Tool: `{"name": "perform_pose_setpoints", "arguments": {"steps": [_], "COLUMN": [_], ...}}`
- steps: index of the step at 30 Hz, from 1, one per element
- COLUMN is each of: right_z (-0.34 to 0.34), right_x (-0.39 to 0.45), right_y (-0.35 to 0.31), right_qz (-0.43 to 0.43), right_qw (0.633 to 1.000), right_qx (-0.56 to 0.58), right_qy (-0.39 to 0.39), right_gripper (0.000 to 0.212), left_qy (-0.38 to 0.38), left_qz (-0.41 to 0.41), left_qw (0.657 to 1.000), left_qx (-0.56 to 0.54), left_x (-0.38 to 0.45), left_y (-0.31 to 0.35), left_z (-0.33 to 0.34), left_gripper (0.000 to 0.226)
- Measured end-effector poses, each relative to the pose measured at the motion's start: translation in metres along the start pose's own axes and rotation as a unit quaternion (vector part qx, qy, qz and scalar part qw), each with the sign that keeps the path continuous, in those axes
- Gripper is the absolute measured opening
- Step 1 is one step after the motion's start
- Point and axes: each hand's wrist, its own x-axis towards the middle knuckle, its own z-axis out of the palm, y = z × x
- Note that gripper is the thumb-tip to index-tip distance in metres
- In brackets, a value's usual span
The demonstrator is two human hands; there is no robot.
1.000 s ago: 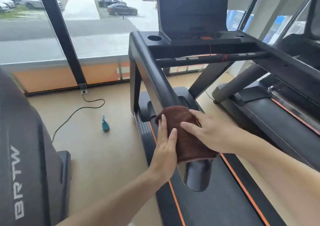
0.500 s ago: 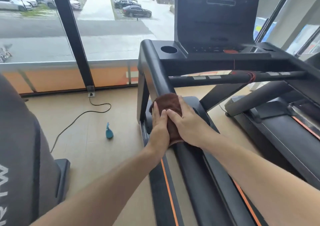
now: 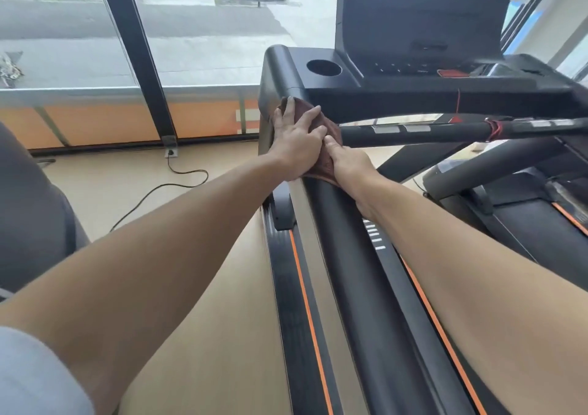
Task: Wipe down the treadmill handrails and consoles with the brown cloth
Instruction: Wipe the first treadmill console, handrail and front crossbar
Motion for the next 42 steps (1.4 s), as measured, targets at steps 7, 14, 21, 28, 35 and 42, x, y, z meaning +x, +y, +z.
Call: {"name": "perform_pose_setpoints", "arguments": {"steps": [7, 14, 21, 28, 35, 42], "right_z": [-0.018, -0.049, -0.064, -0.039, -0.049, -0.065], "right_x": [-0.061, -0.178, -0.293, -0.353, -0.340, -0.256], "right_y": [0.039, 0.100, 0.159, 0.228, 0.219, 0.161], "right_qz": [-0.034, -0.064, -0.097, -0.146, -0.163, -0.103], "right_qw": [0.995, 0.986, 0.976, 0.979, 0.971, 0.967], "right_qx": [0.074, 0.109, 0.169, 0.139, 0.170, 0.197], "right_qy": [-0.062, -0.111, -0.098, -0.009, -0.030, -0.127], "right_gripper": [0.038, 0.034, 0.052, 0.052, 0.051, 0.047], "left_qy": [0.022, 0.040, 0.047, 0.075, 0.084, 0.042], "left_qz": [0.002, -0.037, -0.045, -0.024, -0.024, -0.074], "left_qw": [0.995, 0.978, 0.968, 0.967, 0.970, 0.982], "left_qx": [-0.100, -0.201, -0.244, -0.244, -0.225, -0.169], "left_x": [-0.095, -0.249, -0.383, -0.446, -0.432, -0.340], "left_y": [0.007, 0.030, 0.042, 0.033, 0.044, 0.053], "left_z": [0.017, 0.056, 0.092, 0.123, 0.119, 0.080], "left_gripper": [0.050, 0.055, 0.068, 0.055, 0.056, 0.058]}}
